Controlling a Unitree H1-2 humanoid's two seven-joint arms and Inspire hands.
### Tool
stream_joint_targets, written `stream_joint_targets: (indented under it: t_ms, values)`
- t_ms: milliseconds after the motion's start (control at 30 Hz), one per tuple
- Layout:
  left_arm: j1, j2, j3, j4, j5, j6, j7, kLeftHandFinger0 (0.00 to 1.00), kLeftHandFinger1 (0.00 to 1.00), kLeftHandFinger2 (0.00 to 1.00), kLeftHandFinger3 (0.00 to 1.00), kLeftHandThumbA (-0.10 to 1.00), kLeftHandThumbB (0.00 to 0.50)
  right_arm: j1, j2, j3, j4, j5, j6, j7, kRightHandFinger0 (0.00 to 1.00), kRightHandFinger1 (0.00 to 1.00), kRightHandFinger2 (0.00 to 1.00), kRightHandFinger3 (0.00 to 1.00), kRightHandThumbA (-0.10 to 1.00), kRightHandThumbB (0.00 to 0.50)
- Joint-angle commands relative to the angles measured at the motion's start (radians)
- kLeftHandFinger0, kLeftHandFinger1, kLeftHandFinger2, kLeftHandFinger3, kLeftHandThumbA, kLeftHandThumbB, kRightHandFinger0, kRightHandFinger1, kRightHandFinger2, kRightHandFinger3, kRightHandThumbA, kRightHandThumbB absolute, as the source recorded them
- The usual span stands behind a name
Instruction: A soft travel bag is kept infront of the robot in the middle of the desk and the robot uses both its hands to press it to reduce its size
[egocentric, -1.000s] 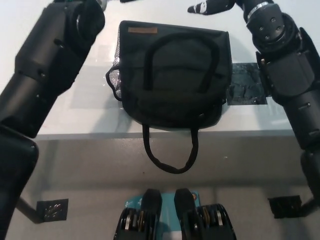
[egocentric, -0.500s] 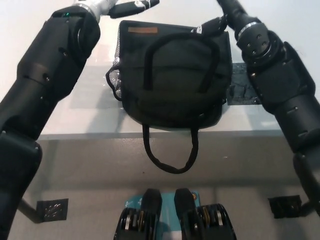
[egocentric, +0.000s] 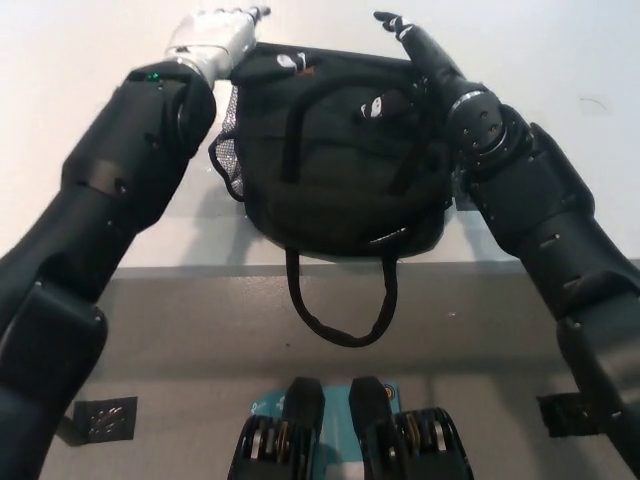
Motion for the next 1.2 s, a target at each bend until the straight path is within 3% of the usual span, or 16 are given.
stream_joint_targets:
  t_ms: [0, 67, 233, 300, 400, 467, 567, 733, 833, 933, 1067, 1167]
  values:
    - [-0.055, -0.007, 0.006, 0.004, 0.004, -0.058, 0.067, 1.0, 1.0, 1.0, 1.0, 1.0, 0.323, -0.036, -0.012, -0.022, -0.011, 0.032, -0.071, -0.026, 1.0, 1.0, 1.0, 1.0, 1.0, 0.246]
    - [-0.048, -0.024, -0.002, 0.026, 0.008, -0.079, 0.09, 1.0, 1.0, 1.0, 1.0, 1.0, 0.334, -0.022, -0.013, -0.032, -0.008, 0.038, -0.064, -0.03, 1.0, 1.0, 1.0, 1.0, 1.0, 0.266]
    - [-0.022, -0.048, -0.024, 0.053, 0.023, -0.093, 0.108, 1.0, 1.0, 1.0, 1.0, 1.0, 0.35, 0.007, -0.005, -0.035, 0.01, 0.042, -0.065, -0.028, 1.0, 1.0, 1.0, 1.0, 1.0, 0.221]
    - [-0.006, -0.063, -0.029, 0.062, 0.023, -0.086, 0.115, 1.0, 1.0, 1.0, 1.0, 1.0, 0.351, 0.028, -0.007, -0.035, 0.011, 0.044, -0.079, -0.028, 1.0, 1.0, 1.0, 1.0, 1.0, 0.251]
    - [0.027, -0.078, -0.024, 0.075, 0.013, -0.096, 0.133, 1.0, 1.0, 1.0, 1.0, 1.0, 0.327, 0.069, -0.006, -0.035, -0.005, 0.047, -0.057, -0.018, 1.0, 1.0, 1.0, 1.0, 1.0, 0.257]
    - [0.048, -0.084, -0.022, 0.097, 0.009, -0.109, 0.158, 1.0, 1.0, 1.0, 1.0, 1.0, 0.338, 0.089, 0.002, -0.041, 0.004, 0.056, -0.062, -0.019, 1.0, 1.0, 1.0, 1.0, 1.0, 0.254]
    - [0.082, -0.09, -0.028, 0.121, 0.014, -0.124, 0.19, 1.0, 1.0, 1.0, 1.0, 1.0, 0.344, 0.115, 0.015, -0.054, 0.032, 0.07, -0.083, -0.025, 1.0, 1.0, 1.0, 1.0, 1.0, 0.296]
    - [0.15, -0.113, -0.022, 0.181, -0.001, -0.131, 0.209, 1.0, 1.0, 1.0, 1.0, 1.0, 0.351, 0.159, 0.039, -0.051, 0.102, 0.066, -0.127, -0.051, 1.0, 1.0, 1.0, 1.0, 1.0, 0.269]
    - [0.191, -0.127, -0.015, 0.222, -0.014, -0.16, 0.236, 1.0, 1.0, 1.0, 1.0, 1.0, 0.317, 0.183, 0.053, -0.047, 0.15, 0.065, -0.15, -0.07, 1.0, 1.0, 1.0, 1.0, 1.0, 0.285]
    - [0.248, -0.14, -0.012, 0.249, -0.019, -0.181, 0.28, 1.0, 1.0, 1.0, 1.0, 1.0, 0.316, 0.208, 0.073, -0.039, 0.192, 0.059, -0.173, -0.1, 1.0, 1.0, 1.0, 1.0, 1.0, 0.298]
    - [0.302, -0.159, -0.008, 0.284, -0.026, -0.208, 0.319, 1.0, 1.0, 1.0, 1.0, 1.0, 0.313, 0.244, 0.088, -0.048, 0.215, 0.07, -0.216, -0.119, 1.0, 1.0, 1.0, 1.0, 1.0, 0.286]
    - [0.351, -0.172, -0.018, 0.308, -0.02, -0.213, 0.362, 1.0, 1.0, 1.0, 1.0, 1.0, 0.266, 0.28, 0.103, -0.044, 0.217, 0.069, -0.243, -0.131, 1.0, 1.0, 1.0, 1.0, 1.0, 0.273]
